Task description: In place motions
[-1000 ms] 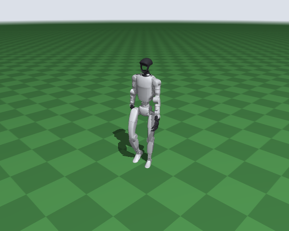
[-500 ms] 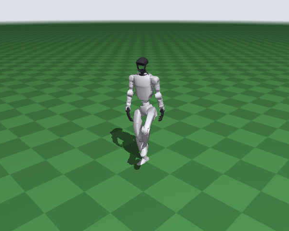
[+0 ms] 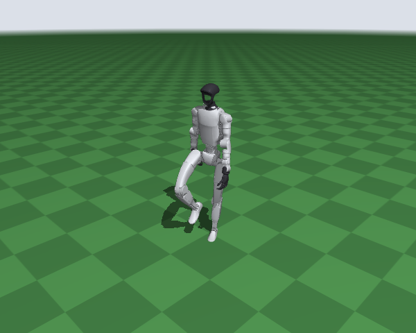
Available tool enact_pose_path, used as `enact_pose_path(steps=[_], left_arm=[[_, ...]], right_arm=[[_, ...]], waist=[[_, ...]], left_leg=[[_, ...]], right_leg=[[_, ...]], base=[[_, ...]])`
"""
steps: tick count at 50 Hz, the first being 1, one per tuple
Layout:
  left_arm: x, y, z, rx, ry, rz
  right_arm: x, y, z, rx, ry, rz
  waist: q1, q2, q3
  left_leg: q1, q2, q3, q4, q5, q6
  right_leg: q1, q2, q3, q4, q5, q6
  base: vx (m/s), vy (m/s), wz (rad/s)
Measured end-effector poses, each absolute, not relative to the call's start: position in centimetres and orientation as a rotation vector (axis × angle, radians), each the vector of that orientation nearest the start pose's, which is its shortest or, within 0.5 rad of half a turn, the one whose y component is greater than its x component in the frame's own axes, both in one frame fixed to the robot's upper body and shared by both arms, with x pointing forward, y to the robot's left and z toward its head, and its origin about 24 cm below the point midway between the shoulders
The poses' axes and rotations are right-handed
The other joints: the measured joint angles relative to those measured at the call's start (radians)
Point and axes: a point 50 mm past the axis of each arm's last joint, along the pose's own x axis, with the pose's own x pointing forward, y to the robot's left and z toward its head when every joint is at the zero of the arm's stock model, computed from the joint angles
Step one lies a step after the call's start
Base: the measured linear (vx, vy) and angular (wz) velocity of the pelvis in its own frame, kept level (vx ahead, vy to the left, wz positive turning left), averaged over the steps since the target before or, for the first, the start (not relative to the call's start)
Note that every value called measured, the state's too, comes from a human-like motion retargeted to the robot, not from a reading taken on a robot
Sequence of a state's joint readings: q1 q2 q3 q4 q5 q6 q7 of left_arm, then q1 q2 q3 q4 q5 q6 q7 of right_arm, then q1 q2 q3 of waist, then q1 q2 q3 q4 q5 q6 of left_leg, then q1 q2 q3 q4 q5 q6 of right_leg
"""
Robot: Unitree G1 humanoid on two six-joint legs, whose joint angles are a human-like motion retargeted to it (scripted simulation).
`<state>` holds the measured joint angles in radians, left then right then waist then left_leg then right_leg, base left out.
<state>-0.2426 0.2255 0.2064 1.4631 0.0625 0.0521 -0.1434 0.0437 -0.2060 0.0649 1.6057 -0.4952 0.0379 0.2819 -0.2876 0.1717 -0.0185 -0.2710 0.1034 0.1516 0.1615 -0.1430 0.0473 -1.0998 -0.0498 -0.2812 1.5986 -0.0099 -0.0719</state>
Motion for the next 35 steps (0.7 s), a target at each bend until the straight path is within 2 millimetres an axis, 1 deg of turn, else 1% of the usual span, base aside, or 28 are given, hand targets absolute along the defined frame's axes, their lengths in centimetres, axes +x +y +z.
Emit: enact_pose_path(steps=[2,5,7,9,10,12,14,15,17,18,19,20,21,22,23,24,25,27,28,30,32,33,35], left_arm=[[14.2,23.1,-15.0,0.041,1.213,0.112],[15.2,22.6,-14.8,0.036,1.165,0.107],[14.7,22.3,-15.0,0.003,1.183,0.095],[13.7,22.0,-15.4,-0.016,1.216,0.087],[13.0,21.8,-15.7,-0.020,1.236,0.086],[11.5,21.4,-16.2,-0.029,1.284,0.089],[9.6,21.0,-16.7,-0.047,1.341,0.091],[8.6,20.7,-17.0,-0.060,1.371,0.092],[5.7,20.6,-17.4,-0.088,1.437,0.098],[4.2,20.3,-17.6,-0.107,1.471,0.101],[2.5,20.1,-17.8,-0.130,1.506,0.110],[0.8,19.8,-17.9,-0.153,1.541,0.121],[-0.5,19.8,-17.8,-0.174,1.573,0.134],[-1.7,19.8,-17.8,-0.194,1.602,0.146],[-2.3,19.8,-17.7,-0.212,1.625,0.156],[-2.4,19.7,-17.7,-0.219,1.630,0.172],[-2.2,19.5,-17.8,-0.222,1.627,0.190],[-1.7,19.6,-17.8,-0.265,1.593,0.236],[-1.7,19.4,-17.8,-0.299,1.589,0.233],[-2.3,18.7,-17.7,-0.362,1.620,0.214],[-4.3,18.2,-17.6,-0.377,1.681,0.223],[-5.3,18.0,-17.5,-0.375,1.707,0.229],[-6.7,17.6,-17.3,-0.375,1.747,0.230]], right_arm=[[-4.1,-22.6,-16.8,-0.343,1.815,0.474],[-5.0,-22.5,-16.8,-0.348,1.834,0.503],[-5.1,-22.4,-16.8,-0.373,1.833,0.526],[-4.9,-22.3,-16.9,-0.384,1.823,0.538],[-5.0,-22.2,-16.9,-0.385,1.818,0.542],[-4.7,-22.0,-17.0,-0.384,1.797,0.546],[-4.2,-21.8,-17.1,-0.380,1.773,0.546],[-4.0,-21.7,-17.2,-0.378,1.762,0.546],[-3.3,-21.3,-17.3,-0.362,1.746,0.563],[-3.1,-21.1,-17.3,-0.361,1.740,0.568],[-3.0,-21.0,-17.4,-0.366,1.735,0.574],[-2.8,-21.0,-17.4,-0.374,1.730,0.582],[-2.6,-21.0,-17.4,-0.383,1.726,0.595],[-2.1,-20.9,-17.4,-0.391,1.716,0.606],[-0.7,-20.8,-17.5,-0.394,1.693,0.614],[0.7,-20.6,-17.5,-0.394,1.656,0.613],[2.2,-20.4,-17.6,-0.393,1.612,0.607],[6.0,-20.3,-17.3,-0.438,1.495,0.623],[7.5,-20.4,-17.0,-0.472,1.446,0.637],[9.7,-20.3,-16.6,-0.554,1.365,0.656],[10.1,-20.1,-16.6,-0.606,1.325,0.648],[9.9,-20.1,-16.6,-0.612,1.311,0.637],[9.9,-20.0,-16.6,-0.588,1.291,0.620]], waist=[[0.014,0.030,-0.022],[0.017,0.043,-0.008],[0.014,0.037,-0.018],[0.022,0.025,-0.033],[0.030,0.021,-0.042],[0.053,-0.004,-0.059],[0.073,-0.036,-0.082],[0.082,-0.054,-0.095],[0.118,-0.105,-0.071],[0.109,-0.116,-0.068],[0.099,-0.124,-0.067],[0.088,-0.130,-0.067],[0.126,-0.145,-0.091],[0.171,-0.170,-0.113],[0.233,-0.213,-0.130],[0.264,-0.243,-0.107],[0.281,-0.265,-0.063],[0.311,-0.262,0.025],[0.340,-0.270,0.049],[0.384,-0.274,0.063],[0.404,-0.294,0.028],[0.413,-0.306,0.007],[0.441,-0.332,-0.014]], left_leg=[[-0.041,0.019,-0.022,0.017,0.002,0.005],[-0.056,0.056,-0.020,0.038,0.002,-0.002],[-0.055,0.052,-0.012,0.030,0.006,-0.007],[-0.038,0.044,0.019,0.007,0.010,-0.011],[-0.026,0.045,0.039,-0.008,0.013,-0.015],[0.002,0.026,0.082,-0.030,0.012,-0.021],[0.027,-0.001,0.121,-0.041,0.003,-0.024],[0.037,-0.017,0.135,-0.041,-0.005,-0.024],[0.112,-0.039,0.172,-0.014,-0.041,-0.025],[0.125,-0.052,0.160,0.010,-0.052,-0.023],[0.131,-0.063,0.150,0.050,-0.064,-0.021],[0.132,-0.072,0.142,0.099,-0.077,-0.020],[0.108,-0.064,0.219,0.176,-0.053,-0.014],[0.054,-0.046,0.293,0.294,0.000,-0.012],[-0.058,-0.011,0.365,0.492,0.114,-0.021],[-0.168,0.008,0.363,0.664,0.217,-0.016],[-0.277,0.017,0.325,0.822,0.314,-0.003],[-0.430,0.126,0.306,1.148,0.160,0.088],[-0.516,0.203,0.326,1.298,0.100,0.112],[-0.686,0.346,0.329,1.537,0.001,0.178],[-0.850,0.388,0.303,1.691,-0.073,0.210],[-0.921,0.380,0.294,1.734,-0.084,0.210],[-1.003,0.343,0.294,1.754,-0.084,0.186]], right_leg=[[-0.129,0.021,-0.024,0.095,-0.035,-0.004],[-0.186,0.050,-0.059,0.115,-0.048,0.002],[-0.158,0.048,-0.048,0.084,-0.057,0.004],[-0.079,0.034,-0.029,0.020,-0.065,0.001],[-0.024,0.030,-0.023,-0.027,-0.065,-0.001],[0.120,0.046,0.015,-0.172,-0.059,0.012],[0.288,0.081,0.074,-0.376,-0.045,0.047],[0.376,0.102,0.113,-0.493,-0.037,0.065],[0.635,0.150,0.205,-0.806,-0.003,0.095],[0.760,0.147,0.200,-0.991,0.043,0.110],[0.874,0.138,0.142,-1.142,-0.042,0.068],[0.983,0.127,0.057,-1.276,-0.193,-0.004],[1.039,0.087,-0.095,-1.348,-0.235,-0.064],[1.067,0.054,-0.152,-1.409,-0.255,-0.095],[1.042,0.037,-0.020,-1.450,-0.231,-0.070],[1.025,0.007,0.038,-1.454,-0.216,-0.045],[1.012,-0.029,0.059,-1.438,-0.205,-0.020],[1.022,-0.006,0.041,-1.441,-0.183,-0.045],[1.018,-0.005,0.061,-1.439,-0.180,-0.053],[0.991,0.012,0.116,-1.433,-0.174,-0.066],[0.959,0.022,0.166,-1.430,-0.171,-0.088],[0.940,0.021,0.190,-1.425,-0.169,-0.098],[0.903,0.004,0.243,-1.407,-0.171,-0.103]], base=[[0.00,-0.08,0.29],[-0.05,-0.09,0.12],[0.02,-0.06,-0.14],[0.07,-0.02,-0.29],[0.10,-0.02,-0.41],[0.15,-0.02,-0.43],[0.25,-0.02,-0.27],[0.32,-0.01,-0.40],[0.36,0.02,-0.26],[0.39,0.06,0.47],[0.40,0.08,0.83],[0.36,0.09,-0.05],[0.24,0.10,-0.97],[-0.01,0.12,-1.98],[-0.23,0.12,-1.48],[-0.41,0.09,-0.61],[-0.45,0.02,0.19],[-0.41,-0.03,-0.08],[-0.32,-0.02,-0.74],[-0.17,-0.01,-0.88],[0.11,0.01,-0.52],[0.12,0.10,-0.40],[-0.02,0.15,-0.34]])
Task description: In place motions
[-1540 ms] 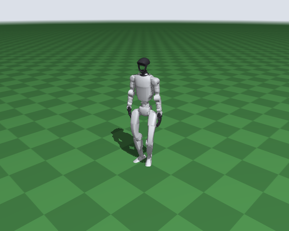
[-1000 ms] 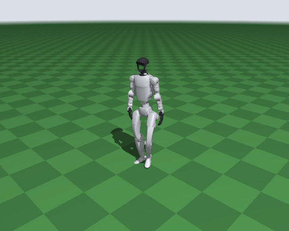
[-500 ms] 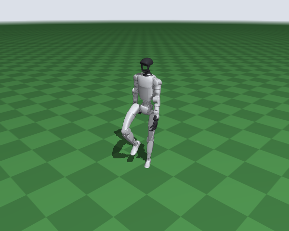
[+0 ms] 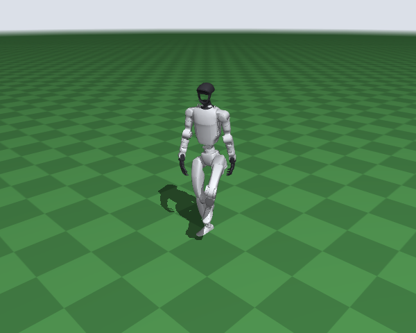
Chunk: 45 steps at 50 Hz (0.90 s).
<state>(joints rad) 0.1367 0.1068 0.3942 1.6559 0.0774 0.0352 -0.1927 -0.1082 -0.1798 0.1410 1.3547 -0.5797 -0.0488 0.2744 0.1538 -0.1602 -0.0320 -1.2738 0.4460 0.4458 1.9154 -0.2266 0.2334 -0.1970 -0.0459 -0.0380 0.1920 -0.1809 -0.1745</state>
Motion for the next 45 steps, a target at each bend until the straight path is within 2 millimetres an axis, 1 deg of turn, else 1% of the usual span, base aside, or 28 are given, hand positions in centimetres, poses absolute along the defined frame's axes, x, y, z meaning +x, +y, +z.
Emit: enact_pose_path(steps=[2,4,5,7,10,12,13,14,15,16,17,18,19,20,21,22,23,25,27,28,30,32,33,35,38,42,43,45], left_arm=[[-6.8,17.6,-17.2,-0.377,1.758,0.223],[-6.7,17.8,-17.2,-0.373,1.764,0.223],[-6.6,17.9,-17.2,-0.368,1.767,0.225],[-6.8,18.0,-17.2,-0.367,1.766,0.236],[-7.0,17.8,-17.2,-0.372,1.753,0.252],[-6.6,17.9,-17.3,-0.373,1.742,0.260],[-6.5,17.9,-17.3,-0.366,1.737,0.263],[-6.2,18.1,-17.3,-0.354,1.732,0.263],[-6.0,18.3,-17.4,-0.339,1.728,0.261],[-5.7,18.4,-17.4,-0.322,1.729,0.248],[-5.3,18.4,-17.5,-0.311,1.725,0.234],[-4.5,18.4,-17.5,-0.308,1.715,0.221],[-2.6,18.7,-17.7,-0.294,1.681,0.203],[-0.2,19.1,-17.7,-0.274,1.636,0.183],[2.3,19.8,-17.6,-0.227,1.572,0.170],[4.7,20.4,-17.4,-0.181,1.509,0.153],[6.8,21.0,-17.1,-0.131,1.450,0.129],[10.2,22.1,-16.3,-0.051,1.369,0.068],[11.7,23.3,-15.6,0.000,1.334,0.058],[11.7,23.4,-15.7,0.026,1.334,0.062],[12.6,23.0,-15.5,0.086,1.300,0.054],[13.8,22.8,-15.2,0.096,1.251,0.058],[14.1,22.8,-15.1,0.084,1.239,0.057],[14.0,22.5,-15.2,0.056,1.240,0.041],[12.8,21.9,-15.7,0.037,1.259,0.042],[10.2,21.2,-16.6,0.008,1.334,0.048],[9.1,20.9,-16.8,-0.009,1.366,0.048],[6.7,20.2,-17.4,-0.044,1.437,0.050]], right_arm=[[10.2,-19.5,-16.6,-0.537,1.289,0.628],[9.9,-19.0,-16.7,-0.491,1.303,0.646],[9.6,-18.8,-16.8,-0.473,1.315,0.652],[8.4,-18.7,-17.0,-0.464,1.350,0.664],[6.0,-18.6,-17.5,-0.470,1.411,0.687],[4.3,-18.9,-17.7,-0.484,1.465,0.704],[3.4,-19.0,-17.7,-0.484,1.492,0.714],[2.5,-19.1,-17.8,-0.481,1.520,0.723],[1.6,-19.2,-17.8,-0.476,1.548,0.732],[0.4,-19.5,-17.8,-0.472,1.583,0.735],[-0.6,-19.9,-17.7,-0.472,1.618,0.736],[-1.4,-20.3,-17.6,-0.479,1.652,0.732],[-1.5,-20.5,-17.6,-0.475,1.665,0.704],[-1.2,-20.6,-17.6,-0.463,1.668,0.664],[-0.7,-20.6,-17.6,-0.432,1.649,0.597],[-0.3,-20.8,-17.6,-0.398,1.632,0.537],[-0.2,-21.0,-17.6,-0.359,1.617,0.492],[-0.8,-21.4,-17.4,-0.311,1.641,0.477],[-1.9,-21.6,-17.3,-0.336,1.734,0.529],[-2.9,-21.9,-17.1,-0.344,1.777,0.535],[-4.3,-22.3,-16.9,-0.320,1.815,0.511],[-4.8,-22.3,-16.8,-0.315,1.825,0.539],[-4.9,-22.2,-16.8,-0.331,1.830,0.555],[-5.2,-22.2,-16.8,-0.361,1.831,0.563],[-5.3,-22.1,-16.9,-0.373,1.819,0.560],[-4.6,-21.8,-17.1,-0.357,1.780,0.543],[-4.3,-21.7,-17.1,-0.353,1.765,0.537],[-3.9,-21.5,-17.2,-0.346,1.748,0.533]], waist=[[-0.005,-0.010,0.023],[-0.011,0.002,0.033],[-0.016,0.015,0.030],[-0.045,0.037,0.001],[-0.087,0.063,-0.058],[-0.131,0.072,-0.045],[-0.139,0.081,-0.042],[-0.144,0.101,-0.051],[-0.149,0.127,-0.064],[-0.194,0.158,-0.088],[-0.239,0.192,-0.116],[-0.285,0.231,-0.153],[-0.287,0.238,-0.140],[-0.267,0.228,-0.101],[-0.288,0.227,-0.040],[-0.306,0.226,0.009],[-0.319,0.225,0.036],[-0.321,0.243,0.029],[-0.419,0.299,0.029],[-0.442,0.322,0.008],[-0.433,0.364,-0.010],[-0.436,0.380,0.008],[-0.444,0.385,0.015],[-0.444,0.390,0.004],[-0.426,0.383,-0.024],[-0.375,0.334,-0.058],[-0.361,0.317,-0.075],[-0.331,0.288,-0.098]], left_leg=[[0.024,-0.021,0.003,-0.031,0.003,-0.014],[0.101,-0.037,0.000,-0.102,-0.001,-0.014],[0.153,-0.036,0.000,-0.146,-0.006,-0.013],[0.284,-0.085,0.007,-0.293,-0.002,-0.041],[0.525,-0.229,0.006,-0.635,0.036,-0.124],[0.771,-0.371,-0.016,-0.989,0.098,-0.165],[0.892,-0.424,-0.025,-1.184,0.136,-0.174],[0.992,-0.459,-0.040,-1.358,0.099,-0.172],[1.083,-0.485,-0.059,-1.522,0.024,-0.166],[1.149,-0.465,-0.001,-1.626,-0.024,-0.140],[1.185,-0.440,0.036,-1.707,-0.047,-0.130],[1.162,-0.405,0.031,-1.743,-0.018,-0.152],[1.131,-0.399,-0.051,-1.750,0.009,-0.171],[1.096,-0.409,-0.172,-1.744,0.034,-0.188],[1.114,-0.418,-0.194,-1.747,0.031,-0.171],[1.130,-0.422,-0.211,-1.752,0.031,-0.161],[1.141,-0.417,-0.220,-1.761,0.037,-0.168],[1.099,-0.419,-0.241,-1.764,0.052,-0.155],[1.048,-0.384,-0.303,-1.739,0.054,-0.151],[1.021,-0.378,-0.319,-1.729,0.058,-0.145],[0.986,-0.359,-0.346,-1.714,0.063,-0.132],[0.973,-0.333,-0.353,-1.694,0.062,-0.130],[0.972,-0.319,-0.349,-1.691,0.061,-0.132],[0.968,-0.313,-0.354,-1.691,0.058,-0.134],[0.989,-0.309,-0.316,-1.729,0.062,-0.143],[1.031,-0.336,-0.235,-1.767,0.055,-0.154],[1.033,-0.349,-0.215,-1.769,0.052,-0.158],[1.053,-0.363,-0.180,-1.767,0.039,-0.167]], right_leg=[[0.000,-0.013,0.013,0.015,-0.005,0.002],[0.019,-0.009,0.011,0.004,-0.005,0.009],[0.032,-0.003,0.000,-0.007,-0.005,0.011],[0.054,-0.004,-0.030,-0.032,-0.006,0.024],[0.065,-0.004,-0.075,-0.060,-0.005,0.037],[0.108,-0.029,-0.132,-0.018,-0.045,0.043],[0.117,-0.029,-0.139,0.010,-0.065,0.044],[0.116,-0.010,-0.142,0.039,-0.080,0.039],[0.108,0.019,-0.143,0.069,-0.092,0.033],[0.095,0.024,-0.205,0.117,-0.088,0.038],[0.062,0.025,-0.264,0.180,-0.056,0.051],[-0.009,0.017,-0.319,0.271,0.030,0.078],[-0.106,0.008,-0.287,0.415,0.135,0.134],[-0.215,-0.003,-0.212,0.584,0.248,0.204],[-0.276,0.001,-0.185,0.680,0.343,0.230],[-0.343,0.010,-0.155,0.786,0.394,0.245],[-0.425,0.028,-0.121,0.908,0.358,0.239],[-0.631,0.009,-0.129,1.152,0.308,0.192],[-0.803,-0.026,-0.208,1.321,0.262,0.119],[-0.889,-0.042,-0.223,1.395,0.233,0.096],[-1.026,-0.046,-0.259,1.500,0.190,0.064],[-1.088,-0.014,-0.280,1.521,0.168,0.065],[-1.100,0.007,-0.280,1.514,0.158,0.077],[-1.088,0.026,-0.269,1.482,0.148,0.090],[-0.960,0.024,-0.242,1.378,0.145,0.093],[-0.686,0.059,-0.155,1.113,0.162,0.139],[-0.588,0.075,-0.117,0.994,0.169,0.160],[-0.395,0.094,-0.068,0.747,0.194,0.169]], base=[[-0.12,0.03,0.08],[-0.03,0.01,0.08],[0.09,0.06,0.25],[0.17,0.08,0.42],[0.22,0.06,0.27],[0.25,-0.01,0.31],[0.27,-0.02,-0.06],[0.28,-0.03,-0.31],[0.30,-0.04,0.39],[0.28,-0.04,1.08],[0.19,-0.04,1.68],[-0.07,-0.06,0.98],[-0.37,-0.09,0.04],[-0.61,-0.12,0.03],[-0.66,-0.11,0.54],[-0.55,-0.05,1.25],[-0.39,0.00,0.79],[-0.23,0.04,0.25],[-0.07,0.01,0.75],[0.10,0.02,0.63],[0.06,0.03,0.36],[-0.07,-0.04,0.19],[-0.03,-0.06,0.01],[0.04,-0.05,-0.18],[0.05,-0.03,-0.43],[0.11,-0.01,-0.55],[0.21,0.00,-0.42],[0.24,0.02,-0.31]])
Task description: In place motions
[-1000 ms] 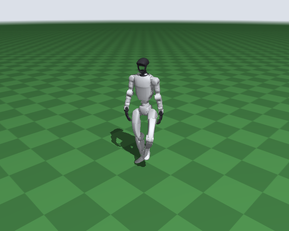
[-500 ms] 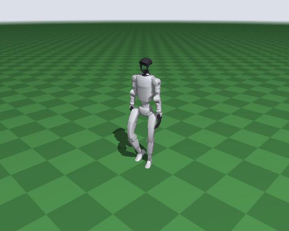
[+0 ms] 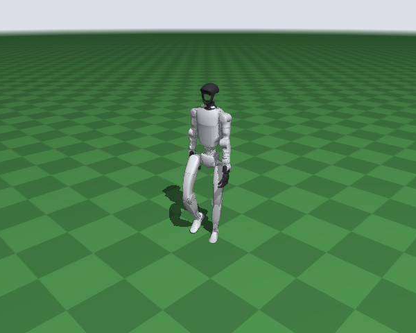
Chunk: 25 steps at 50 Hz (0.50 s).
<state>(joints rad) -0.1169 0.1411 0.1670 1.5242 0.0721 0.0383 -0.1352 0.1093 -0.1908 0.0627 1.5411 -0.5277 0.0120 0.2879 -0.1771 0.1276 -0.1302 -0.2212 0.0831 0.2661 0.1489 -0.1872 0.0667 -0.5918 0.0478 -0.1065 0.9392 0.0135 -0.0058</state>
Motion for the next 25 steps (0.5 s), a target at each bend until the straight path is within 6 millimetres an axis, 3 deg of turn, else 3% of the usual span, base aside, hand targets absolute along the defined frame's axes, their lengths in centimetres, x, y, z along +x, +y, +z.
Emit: enact_pose_path(steps=[2,3,5,7,10,12,15,20,25], left_arm=[[4.1,19.8,-17.7,-0.075,1.506,0.051],[2.7,19.5,-17.8,-0.094,1.542,0.055],[-0.3,19.1,-17.8,-0.134,1.620,0.077],[-2.1,18.8,-17.7,-0.177,1.680,0.098],[-1.4,18.2,-17.8,-0.232,1.661,0.155],[-1.6,18.2,-17.8,-0.291,1.628,0.201],[-2.9,17.4,-17.7,-0.371,1.669,0.200],[-4.4,17.2,-17.6,-0.336,1.716,0.201],[-4.4,17.7,-17.6,-0.297,1.714,0.181]], right_arm=[[-3.0,-21.3,-17.3,-0.346,1.730,0.541],[-2.8,-21.3,-17.4,-0.356,1.721,0.541],[-2.5,-21.2,-17.4,-0.380,1.709,0.562],[-1.4,-21.0,-17.5,-0.388,1.689,0.577],[2.9,-20.5,-17.6,-0.377,1.562,0.554],[5.4,-20.4,-17.3,-0.409,1.473,0.582],[7.4,-20.3,-17.1,-0.497,1.400,0.636],[7.9,-19.7,-17.1,-0.524,1.342,0.624],[4.6,-19.3,-17.6,-0.450,1.451,0.654]], waist=[[0.004,-0.022,0.044],[-0.003,-0.035,0.039],[0.038,-0.058,0.017],[0.117,-0.120,-0.023],[0.165,-0.166,0.054],[0.222,-0.186,0.102],[0.211,-0.207,0.118],[0.167,-0.189,0.101],[0.137,-0.170,0.069]], left_leg=[[0.053,0.001,0.013,0.063,-0.043,-0.009],[0.050,-0.019,0.008,0.090,-0.052,-0.007],[0.030,-0.025,0.051,0.186,-0.068,-0.014],[-0.077,-0.019,0.168,0.394,0.023,-0.009],[-0.331,0.038,0.133,0.757,0.284,-0.026],[-0.406,0.114,0.168,0.925,0.217,0.001],[-0.472,0.145,0.199,1.053,0.116,0.022],[-0.446,0.127,0.200,1.060,0.040,0.031],[-0.188,0.004,0.215,0.679,0.059,-0.006]], right_leg=[[0.272,0.032,0.026,-0.333,0.011,0.009],[0.367,0.025,0.005,-0.479,-0.084,0.005],[0.551,-0.040,-0.251,-0.687,-0.292,-0.121],[0.542,-0.072,-0.198,-0.814,-0.225,-0.115],[0.517,-0.131,-0.135,-0.851,-0.175,-0.056],[0.521,-0.123,-0.160,-0.862,-0.151,-0.082],[0.491,-0.143,-0.102,-0.839,-0.144,-0.098],[0.484,-0.137,-0.108,-0.839,-0.140,-0.105],[0.507,-0.127,-0.131,-0.847,-0.150,-0.098]], base=[[0.25,0.05,0.18],[0.27,0.07,0.17],[0.25,0.10,-0.71],[-0.07,0.12,-1.18],[-0.48,0.05,-0.15],[-0.27,0.04,-0.86],[-0.12,0.09,-0.25],[0.01,0.05,0.17],[0.13,0.00,0.14]])
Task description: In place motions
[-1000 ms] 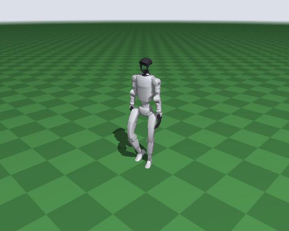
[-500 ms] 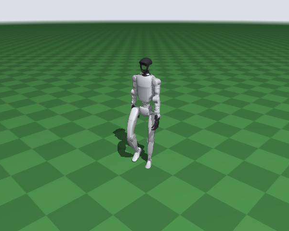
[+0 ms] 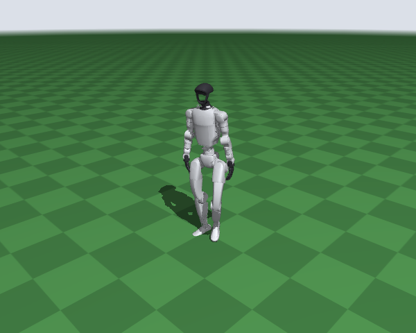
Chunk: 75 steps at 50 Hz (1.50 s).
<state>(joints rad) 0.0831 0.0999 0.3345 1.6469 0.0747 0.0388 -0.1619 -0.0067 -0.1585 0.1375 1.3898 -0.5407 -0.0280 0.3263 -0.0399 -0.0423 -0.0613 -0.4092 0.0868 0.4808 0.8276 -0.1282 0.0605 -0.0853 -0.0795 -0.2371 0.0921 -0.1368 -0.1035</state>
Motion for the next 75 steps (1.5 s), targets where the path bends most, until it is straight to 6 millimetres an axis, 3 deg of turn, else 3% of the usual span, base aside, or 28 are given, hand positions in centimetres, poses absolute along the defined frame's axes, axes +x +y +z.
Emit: enact_pose_path(steps=[2,5,7,8,10,13,17,22,25,33,38,43,46,48,50,52,55,56,59,62,65,71,75], left_arm=[[-4.1,17.8,-17.7,-0.296,1.702,0.191],[-3.3,17.8,-17.8,-0.290,1.673,0.188],[-2.6,17.7,-17.9,-0.296,1.655,0.176],[-1.9,17.7,-17.9,-0.296,1.641,0.164],[0.3,18.1,-18.0,-0.271,1.585,0.151],[3.3,18.7,-17.9,-0.189,1.496,0.092],[6.3,19.5,-17.5,-0.125,1.419,0.015],[5.5,19.6,-17.6,-0.140,1.431,0.049],[4.5,19.4,-17.7,-0.157,1.486,0.034],[1.0,18.9,-17.8,-0.153,1.599,-0.005],[0.8,19.0,-17.9,-0.149,1.593,-0.017],[2.7,19.5,-17.8,-0.103,1.537,-0.027],[4.8,19.6,-17.6,-0.079,1.480,-0.027],[6.6,19.3,-17.5,-0.064,1.435,-0.046],[8.3,18.6,-17.3,-0.053,1.396,-0.071],[9.1,18.3,-17.2,-0.052,1.374,-0.077],[9.6,18.6,-17.0,-0.017,1.353,-0.099],[9.6,19.0,-17.0,0.018,1.353,-0.115],[9.1,20.2,-17.0,0.102,1.377,-0.114],[7.3,21.0,-17.1,0.101,1.441,-0.054],[5.2,21.3,-17.3,0.010,1.501,0.027],[-0.4,21.3,-17.6,-0.167,1.596,0.219],[-4.5,20.0,-17.4,-0.252,1.697,0.266]], right_arm=[[2.9,-19.5,-17.7,-0.450,1.519,0.660],[-0.1,-20.0,-17.7,-0.462,1.627,0.678],[-1.9,-20.5,-17.5,-0.495,1.704,0.696],[-2.6,-20.6,-17.5,-0.509,1.736,0.694],[-3.1,-20.5,-17.4,-0.506,1.768,0.662],[-4.0,-20.7,-17.2,-0.424,1.788,0.625],[-3.7,-20.6,-17.2,-0.434,1.808,0.641],[-1.8,-20.2,-17.6,-0.565,1.731,0.744],[-0.1,-19.8,-17.8,-0.633,1.648,0.797],[1.4,-18.9,-17.9,-0.589,1.580,0.777],[2.1,-19.0,-17.9,-0.585,1.558,0.746],[1.4,-19.6,-17.8,-0.568,1.572,0.730],[0.1,-20.3,-17.7,-0.522,1.622,0.690],[-1.0,-21.1,-17.5,-0.484,1.670,0.647],[-2.3,-21.9,-17.2,-0.455,1.724,0.617],[-3.9,-22.7,-16.9,-0.478,1.787,0.617],[-5.8,-23.8,-16.4,-0.535,1.863,0.598],[-6.3,-23.9,-16.3,-0.524,1.881,0.581],[-7.2,-23.9,-16.0,-0.493,1.910,0.541],[-7.3,-24.1,-16.1,-0.487,1.900,0.501],[-6.1,-24.3,-16.3,-0.509,1.855,0.462],[0.7,-23.6,-17.2,-0.607,1.627,0.530],[4.7,-21.3,-17.4,-0.582,1.447,0.585]], waist=[[-0.002,0.026,-0.016],[-0.039,0.080,-0.061],[-0.061,0.117,-0.096],[-0.104,0.126,-0.103],[-0.122,0.123,-0.089],[-0.107,0.118,-0.084],[-0.082,0.093,-0.038],[-0.079,0.100,-0.061],[-0.168,0.116,-0.044],[-0.159,0.125,-0.062],[-0.050,0.123,-0.053],[-0.125,0.136,-0.010],[-0.049,0.100,0.006],[0.025,0.080,0.020],[0.023,0.090,0.031],[0.033,0.086,0.024],[0.098,0.075,-0.005],[0.065,0.081,-0.011],[-0.059,0.098,-0.015],[-0.060,0.098,-0.034],[-0.022,0.083,-0.046],[0.045,0.054,-0.023],[0.061,0.038,-0.038]], left_leg=[[0.131,-0.065,-0.022,-0.269,0.021,-0.014],[0.305,-0.084,-0.011,-0.596,-0.193,-0.024],[0.319,-0.101,-0.113,-0.711,-0.143,-0.014],[0.316,-0.087,-0.155,-0.756,-0.094,-0.045],[0.336,-0.067,-0.058,-0.803,-0.061,-0.081],[0.291,-0.093,-0.185,-0.773,-0.073,-0.039],[0.316,-0.112,-0.181,-0.774,-0.071,-0.026],[0.320,-0.107,-0.142,-0.785,-0.078,-0.020],[0.315,-0.108,-0.213,-0.775,-0.074,-0.015],[0.308,-0.093,-0.190,-0.773,-0.086,-0.026],[0.277,-0.046,-0.123,-0.744,-0.092,-0.044],[0.205,-0.066,-0.329,-0.698,-0.047,-0.038],[0.167,-0.103,-0.387,-0.677,-0.006,-0.042],[0.141,-0.125,-0.413,-0.661,0.002,-0.049],[0.113,-0.139,-0.464,-0.646,-0.012,-0.057],[0.107,-0.118,-0.351,-0.652,-0.050,-0.059],[0.140,-0.013,0.031,-0.666,-0.114,-0.120],[0.150,0.005,0.106,-0.665,-0.115,-0.140],[0.172,0.005,0.217,-0.684,-0.082,-0.162],[0.176,-0.010,0.263,-0.703,-0.042,-0.155],[0.164,-0.040,0.229,-0.716,0.004,-0.129],[0.181,-0.067,0.212,-0.754,0.171,-0.092],[0.180,-0.073,0.238,-0.743,0.155,-0.085]], right_leg=[[0.009,0.032,0.001,-0.002,-0.007,-0.001],[0.009,0.085,-0.020,0.002,-0.025,0.001],[0.006,0.117,-0.028,-0.008,-0.027,0.003],[-0.002,0.113,-0.068,-0.009,-0.024,0.004],[-0.012,0.106,-0.087,0.000,-0.026,0.009],[-0.012,0.119,-0.109,-0.018,-0.021,0.002],[-0.006,0.112,-0.126,-0.019,0.003,-0.008],[-0.036,0.116,-0.086,0.004,0.005,-0.007],[-0.036,0.112,-0.163,0.002,0.014,-0.009],[-0.060,0.131,-0.131,0.043,-0.005,-0.013],[-0.111,0.145,0.119,0.151,-0.011,0.036],[-0.150,0.177,0.400,0.202,-0.014,0.073],[-0.098,0.115,0.179,0.153,-0.044,-0.021],[-0.057,0.091,0.144,0.129,-0.059,-0.011],[-0.028,0.054,-0.011,0.113,-0.074,-0.003],[0.009,0.056,-0.084,0.078,-0.087,-0.006],[0.053,0.052,-0.138,0.045,-0.126,0.013],[0.070,0.047,-0.222,0.034,-0.131,0.022],[0.124,0.053,-0.457,-0.002,-0.142,0.039],[0.158,0.063,-0.557,-0.017,-0.158,0.060],[0.176,0.060,-0.618,-0.023,-0.165,0.066],[0.196,0.039,-0.607,-0.013,-0.175,0.073],[0.183,0.021,-0.576,-0.011,-0.173,0.078]], base=[[0.18,-0.04,-0.11],[0.23,-0.05,0.33],[0.13,-0.07,0.55],[-0.07,-0.09,1.09],[-0.20,-0.08,0.87],[-0.07,-0.03,0.34],[-0.11,-0.02,-0.20],[0.05,-0.03,-0.35],[-0.01,-0.03,0.91],[0.02,-0.02,-0.21],[-0.10,-0.02,-0.64],[-0.10,0.01,1.93],[-0.13,0.04,1.37],[-0.17,0.03,1.77],[-0.13,0.03,3.50],[-0.04,-0.03,3.17],[0.01,-0.02,2.48],[0.02,-0.06,4.14],[0.04,-0.07,5.10],[0.09,-0.05,2.70],[0.05,-0.03,1.31],[0.00,-0.01,-0.06],[0.00,-0.04,-0.37]])
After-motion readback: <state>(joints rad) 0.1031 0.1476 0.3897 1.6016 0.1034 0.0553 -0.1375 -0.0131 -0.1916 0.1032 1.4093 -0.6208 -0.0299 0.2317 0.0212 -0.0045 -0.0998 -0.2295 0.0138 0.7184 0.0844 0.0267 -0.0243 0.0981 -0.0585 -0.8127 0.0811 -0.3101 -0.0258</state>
